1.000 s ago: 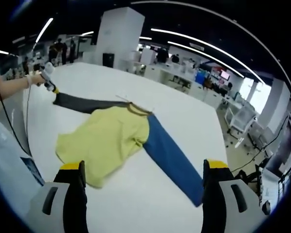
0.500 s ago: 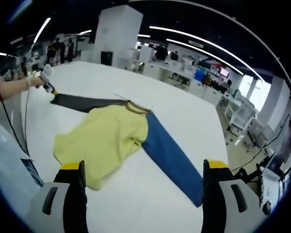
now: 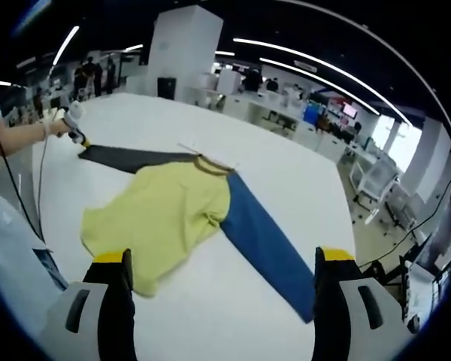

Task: Fold the garment on the visible template until the final outline fits inside the template.

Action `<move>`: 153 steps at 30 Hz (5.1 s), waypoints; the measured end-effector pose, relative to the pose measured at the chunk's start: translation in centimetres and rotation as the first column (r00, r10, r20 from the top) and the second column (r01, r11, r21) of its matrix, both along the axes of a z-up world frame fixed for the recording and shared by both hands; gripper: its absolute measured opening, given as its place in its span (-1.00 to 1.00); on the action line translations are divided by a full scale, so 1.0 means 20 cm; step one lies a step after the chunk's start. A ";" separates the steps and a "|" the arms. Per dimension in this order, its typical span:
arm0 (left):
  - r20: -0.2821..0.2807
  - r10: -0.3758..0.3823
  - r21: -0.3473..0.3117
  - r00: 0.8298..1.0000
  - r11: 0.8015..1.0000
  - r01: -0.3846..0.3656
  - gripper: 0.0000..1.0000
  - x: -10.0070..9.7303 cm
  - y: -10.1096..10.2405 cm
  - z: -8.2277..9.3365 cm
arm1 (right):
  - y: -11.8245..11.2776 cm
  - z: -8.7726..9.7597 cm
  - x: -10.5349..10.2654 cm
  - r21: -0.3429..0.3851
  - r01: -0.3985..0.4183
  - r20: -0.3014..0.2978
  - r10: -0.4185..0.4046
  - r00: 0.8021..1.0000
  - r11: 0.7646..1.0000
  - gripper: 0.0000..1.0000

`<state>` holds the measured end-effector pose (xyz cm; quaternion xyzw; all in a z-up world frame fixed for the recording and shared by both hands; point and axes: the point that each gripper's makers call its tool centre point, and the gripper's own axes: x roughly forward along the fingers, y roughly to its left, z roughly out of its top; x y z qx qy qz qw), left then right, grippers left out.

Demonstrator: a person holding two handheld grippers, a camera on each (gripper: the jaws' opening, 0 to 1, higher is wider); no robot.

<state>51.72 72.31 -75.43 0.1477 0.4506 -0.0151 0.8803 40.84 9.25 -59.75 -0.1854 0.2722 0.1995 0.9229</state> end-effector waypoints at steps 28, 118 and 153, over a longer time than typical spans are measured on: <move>-0.003 -0.024 0.046 1.000 0.999 0.024 -1.00 0.05 0.02 -0.03 | -0.02 -0.01 0.03 -0.005 -0.002 -0.008 0.002 1.000 1.000 0.99; 0.243 -0.213 -0.045 0.946 0.972 0.230 -0.29 0.01 -0.48 0.61 | -0.04 0.03 -0.05 0.095 -0.007 0.071 0.000 0.997 0.995 0.99; 0.226 -0.312 -0.095 0.923 0.936 0.340 0.27 -0.13 -0.75 0.69 | -0.06 0.03 -0.07 0.117 -0.036 0.086 0.026 0.996 0.992 0.99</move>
